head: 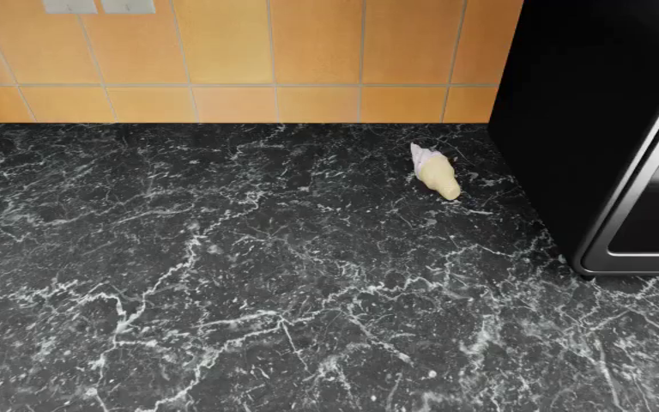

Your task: Pick the zucchini from the counter and place it in the cabinet.

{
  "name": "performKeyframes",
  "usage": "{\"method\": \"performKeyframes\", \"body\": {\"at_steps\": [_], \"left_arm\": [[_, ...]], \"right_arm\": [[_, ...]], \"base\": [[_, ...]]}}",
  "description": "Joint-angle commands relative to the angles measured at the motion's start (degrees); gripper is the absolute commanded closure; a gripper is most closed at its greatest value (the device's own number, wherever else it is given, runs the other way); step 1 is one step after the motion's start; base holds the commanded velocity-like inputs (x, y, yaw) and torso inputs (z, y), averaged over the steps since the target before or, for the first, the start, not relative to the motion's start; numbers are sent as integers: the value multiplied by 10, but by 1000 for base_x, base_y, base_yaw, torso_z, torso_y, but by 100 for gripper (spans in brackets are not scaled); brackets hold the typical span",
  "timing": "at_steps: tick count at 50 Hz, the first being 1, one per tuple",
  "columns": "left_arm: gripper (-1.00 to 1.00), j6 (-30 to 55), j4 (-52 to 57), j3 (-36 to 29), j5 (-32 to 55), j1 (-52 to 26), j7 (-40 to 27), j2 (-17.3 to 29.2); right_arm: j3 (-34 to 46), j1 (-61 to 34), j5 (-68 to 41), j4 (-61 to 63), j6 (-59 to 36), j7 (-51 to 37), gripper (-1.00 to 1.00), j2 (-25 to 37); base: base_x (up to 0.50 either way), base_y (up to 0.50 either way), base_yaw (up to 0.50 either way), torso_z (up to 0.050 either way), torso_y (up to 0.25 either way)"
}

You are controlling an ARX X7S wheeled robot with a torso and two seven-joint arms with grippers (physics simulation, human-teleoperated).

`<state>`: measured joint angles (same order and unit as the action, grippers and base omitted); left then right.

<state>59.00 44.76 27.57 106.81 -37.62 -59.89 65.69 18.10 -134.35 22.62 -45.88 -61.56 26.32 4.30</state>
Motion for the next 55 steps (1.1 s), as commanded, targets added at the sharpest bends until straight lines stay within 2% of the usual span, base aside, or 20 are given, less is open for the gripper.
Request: {"method": "performKeyframes", "body": {"at_steps": [1,13,25,37,47,55], "left_arm": [[-100,0,1,6,3,4,0,2],[-100,-11,2,-18,4,-11,-8,8],[-100,-8,0,-10,0,-5,-5,6],[-100,-11,1,-6,10,-5,-10,13],[-100,-16,2,-18,10,-11,-13,16],[-100,-17,2,-25,5,-12,-13,15]], "right_arm": [[-116,-6,169,-68,73,46,100,-41],[-133,-6,174,-96,97,31,100,-42],[-80,-6,115,-76,87,46,100,-43],[-43,-6,35,-205,115,-4,100,-42],[-19,-6,16,-281,118,1,100,-41],[10,0,-17,-290,121,-7,100,-37]], "base": [[0,0,0,0,0],[0,0,0,0,0],[0,0,0,0,1],[0,0,0,0,0],[0,0,0,0,0],[2,0,0,0,0]]}}
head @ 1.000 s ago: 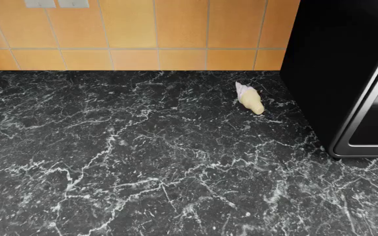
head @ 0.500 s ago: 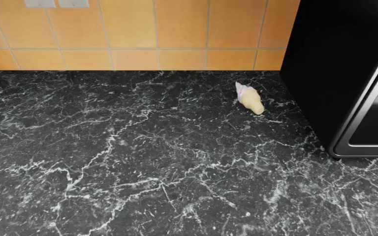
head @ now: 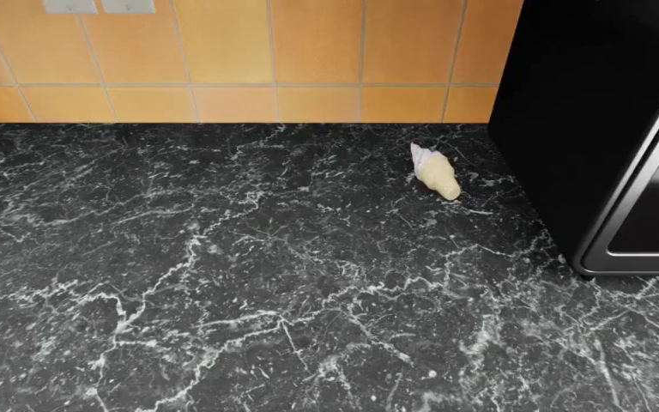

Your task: Pick the zucchini from the counter and place it in the cabinet.

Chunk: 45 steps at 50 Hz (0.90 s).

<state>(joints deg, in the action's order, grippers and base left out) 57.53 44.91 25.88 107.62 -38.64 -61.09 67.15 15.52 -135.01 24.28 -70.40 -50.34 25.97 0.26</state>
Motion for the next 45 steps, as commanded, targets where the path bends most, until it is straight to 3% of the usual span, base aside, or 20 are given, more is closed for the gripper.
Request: {"method": "performKeyframes", "body": {"at_steps": [1,16,17,30,45], "left_arm": [[-100,-2,0,-7,-4,-1,0,0],[-100,0,-1,2,-5,3,3,0],[-100,0,-1,1,-4,3,3,1],[-100,-8,1,-8,2,-4,-3,6],[-100,-14,0,-5,14,-10,-7,18]], "right_arm": [[40,6,-38,-44,9,-4,100,4],[84,14,-75,-44,-1,-21,100,13],[88,14,-76,-44,-2,-20,-100,14],[119,19,-81,-10,-27,-6,-100,23],[106,96,-78,373,-206,80,-100,66]], "base": [[0,0,0,0,0],[6,0,2,0,0],[0,0,3,0,0],[4,0,1,0,0],[0,0,0,0,0]]}}
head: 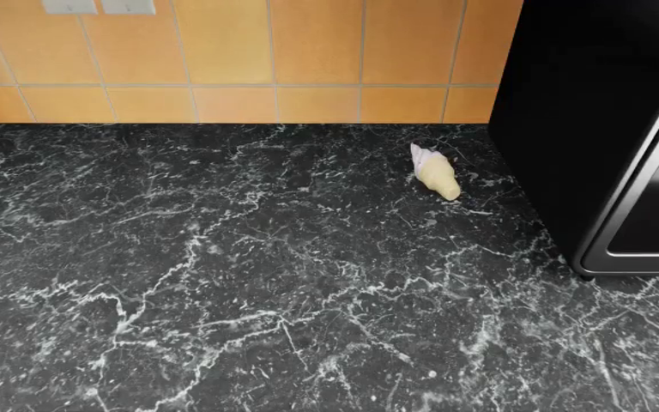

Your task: Pick the zucchini from the counter and place it in the cabinet.

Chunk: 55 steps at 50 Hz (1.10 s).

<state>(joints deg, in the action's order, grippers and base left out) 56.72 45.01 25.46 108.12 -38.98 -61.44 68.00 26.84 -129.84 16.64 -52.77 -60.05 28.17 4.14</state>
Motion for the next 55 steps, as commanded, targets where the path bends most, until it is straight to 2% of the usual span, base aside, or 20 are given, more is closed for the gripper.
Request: {"method": "performKeyframes", "body": {"at_steps": [1,10,19,21,27,34,55], "left_arm": [[-100,-7,-1,-3,10,-8,-4,11],[-100,-18,2,-21,19,-22,-12,22],[-100,-29,2,-53,14,-39,-13,23],[-100,-31,2,-60,13,-44,-13,23],[-100,-38,1,-90,8,-63,-14,22],[-100,-40,-2,-115,6,-81,-13,25],[-100,-37,-4,-152,1,-110,-5,23]], "right_arm": [[-14,39,-2,210,-115,59,-100,27],[-25,5,0,313,-192,89,-100,44],[2,4,13,441,-294,133,-100,81],[1,9,68,452,-299,180,-100,78],[-19,58,358,485,-299,424,-100,45],[-31,130,561,542,-296,609,-100,22],[-33,200,577,614,-299,618,-100,2]], "base": [[0,0,0,0,0],[0,0,0,0,0],[0,0,0,0,0],[0,0,0,0,0],[0,0,0,0,0],[0,0,0,0,0],[0,0,0,0,0]]}}
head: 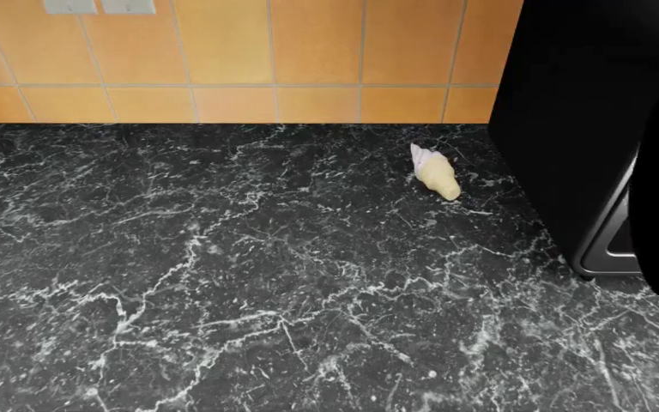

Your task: Pick the zucchini from the counter and place it in the cabinet.

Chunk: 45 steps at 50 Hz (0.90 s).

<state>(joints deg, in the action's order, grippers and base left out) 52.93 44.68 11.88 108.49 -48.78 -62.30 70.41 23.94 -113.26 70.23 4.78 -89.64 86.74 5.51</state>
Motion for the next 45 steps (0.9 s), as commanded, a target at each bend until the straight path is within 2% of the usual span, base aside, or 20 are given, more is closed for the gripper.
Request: {"method": "performKeyframes", "body": {"at_steps": [1,4,8,15,30,45], "left_arm": [[-100,1,-1,-17,-3,-12,4,-1],[-100,7,0,-64,-10,-46,12,-23],[-100,12,-2,-87,-14,-66,14,-35],[-100,16,-4,-100,-18,-79,20,-43],[-100,26,-12,-132,-7,-123,15,-48],[-100,35,-14,-157,1,-149,12,-57]], "right_arm": [[-4,35,41,39,-3,32,-100,-12],[-1,158,91,182,-3,33,-100,-44],[13,207,111,235,-3,33,-100,-53],[37,235,117,273,-3,33,-100,-52],[65,275,51,321,-4,33,-100,-55],[89,280,46,343,-4,33,-100,-55]], "base": [[0,0,0,0,0],[0,0,0,0,0],[0,0,0,0,0],[0,0,0,0,0],[0,0,0,0,0],[0,0,0,0,0]]}}
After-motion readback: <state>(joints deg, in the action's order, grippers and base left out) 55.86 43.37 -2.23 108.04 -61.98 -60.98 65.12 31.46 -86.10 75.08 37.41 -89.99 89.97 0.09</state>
